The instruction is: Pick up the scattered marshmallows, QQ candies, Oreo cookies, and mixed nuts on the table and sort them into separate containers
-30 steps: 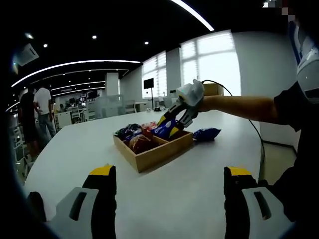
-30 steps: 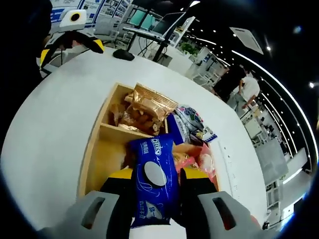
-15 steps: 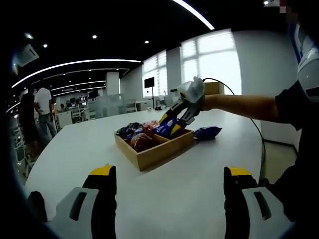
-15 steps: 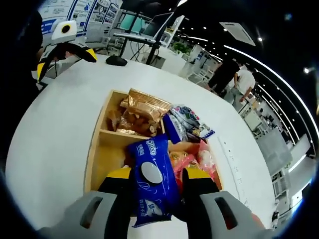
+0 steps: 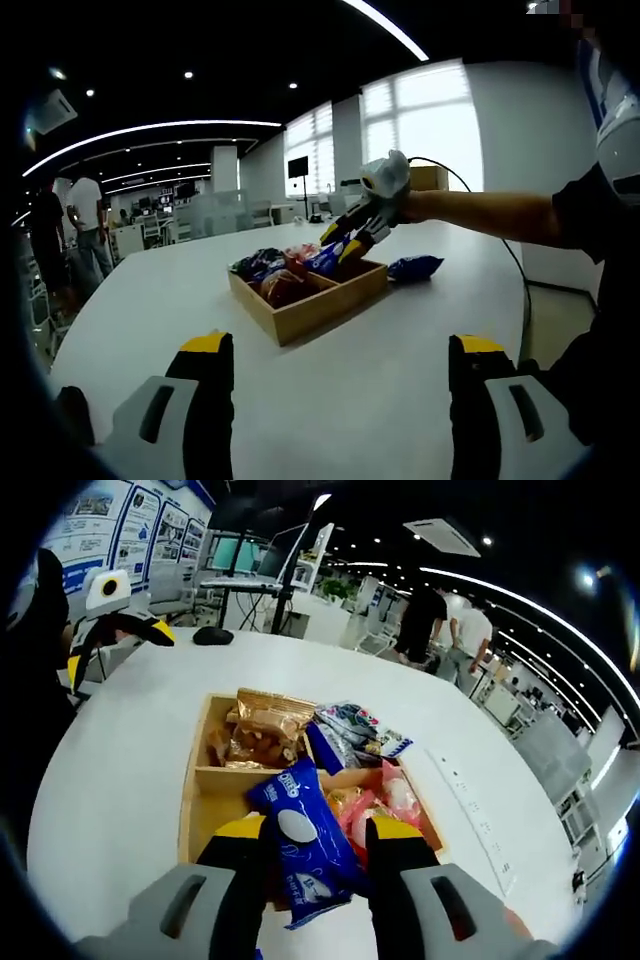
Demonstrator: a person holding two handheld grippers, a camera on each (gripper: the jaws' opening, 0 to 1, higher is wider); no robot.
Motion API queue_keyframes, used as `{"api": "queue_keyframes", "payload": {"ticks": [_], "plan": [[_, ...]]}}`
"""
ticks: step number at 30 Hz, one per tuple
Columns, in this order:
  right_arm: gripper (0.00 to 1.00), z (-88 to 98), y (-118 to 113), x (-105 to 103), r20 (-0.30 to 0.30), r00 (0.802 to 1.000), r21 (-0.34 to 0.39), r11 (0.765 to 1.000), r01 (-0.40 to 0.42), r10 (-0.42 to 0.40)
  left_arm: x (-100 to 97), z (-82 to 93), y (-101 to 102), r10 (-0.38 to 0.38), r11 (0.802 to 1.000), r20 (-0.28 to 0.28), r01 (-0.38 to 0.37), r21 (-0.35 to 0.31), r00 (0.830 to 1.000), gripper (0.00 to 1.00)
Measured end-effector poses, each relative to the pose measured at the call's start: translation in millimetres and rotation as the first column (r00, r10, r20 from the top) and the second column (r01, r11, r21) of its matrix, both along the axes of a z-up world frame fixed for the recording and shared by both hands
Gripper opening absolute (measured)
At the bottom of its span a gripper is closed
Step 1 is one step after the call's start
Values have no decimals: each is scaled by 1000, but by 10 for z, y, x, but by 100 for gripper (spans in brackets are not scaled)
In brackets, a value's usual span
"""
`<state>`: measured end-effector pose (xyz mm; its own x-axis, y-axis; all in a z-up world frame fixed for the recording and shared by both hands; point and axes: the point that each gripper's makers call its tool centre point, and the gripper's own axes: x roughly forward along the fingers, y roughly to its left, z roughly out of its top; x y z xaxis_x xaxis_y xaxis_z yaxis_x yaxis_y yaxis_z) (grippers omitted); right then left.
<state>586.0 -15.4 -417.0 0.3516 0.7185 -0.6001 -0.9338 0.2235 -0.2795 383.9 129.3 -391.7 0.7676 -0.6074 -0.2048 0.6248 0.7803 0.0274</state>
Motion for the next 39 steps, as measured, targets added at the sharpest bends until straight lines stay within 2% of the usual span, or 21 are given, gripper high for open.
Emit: {"api": "queue_keyframes", "payload": {"ticks": [9, 14, 19, 24, 27, 31, 35, 39], "plan": [[37, -30, -3, 0, 14, 1000, -30, 999, 14, -14, -12, 24, -6, -1, 1000, 6, 1, -2, 1000, 92], [39, 20, -8, 4, 8, 999, 17, 999, 32, -33, -17, 22, -3, 0, 1000, 6, 0, -3, 1000, 92], [46, 15, -25, 19, 7, 999, 30, 998, 53, -54, -20, 9, 1, 2, 1000, 2, -2, -3, 1000, 92], [51, 50, 0, 16, 4, 998, 76, 995, 58, -58, -23, -1, -1, 3, 1000, 2, -3, -2, 1000, 92], [60, 53, 0, 32, -1, 997, 95, 993, 73, -74, -24, -3, 1, 3, 1000, 2, -3, -4, 1000, 92], [73, 138, -12, 89, 11, 994, 162, 981, 108, -111, -24, 5, 4, 5, 1000, 4, -4, -6, 1000, 92], [82, 303, -10, 121, -26, 989, 298, 943, 148, -147, -22, 10, 7, 6, 1000, 5, -6, -7, 1000, 92], [87, 373, -76, 141, -75, 983, 370, 910, 186, -170, -17, 25, 7, 7, 1000, 8, -7, -11, 1000, 93]]}}
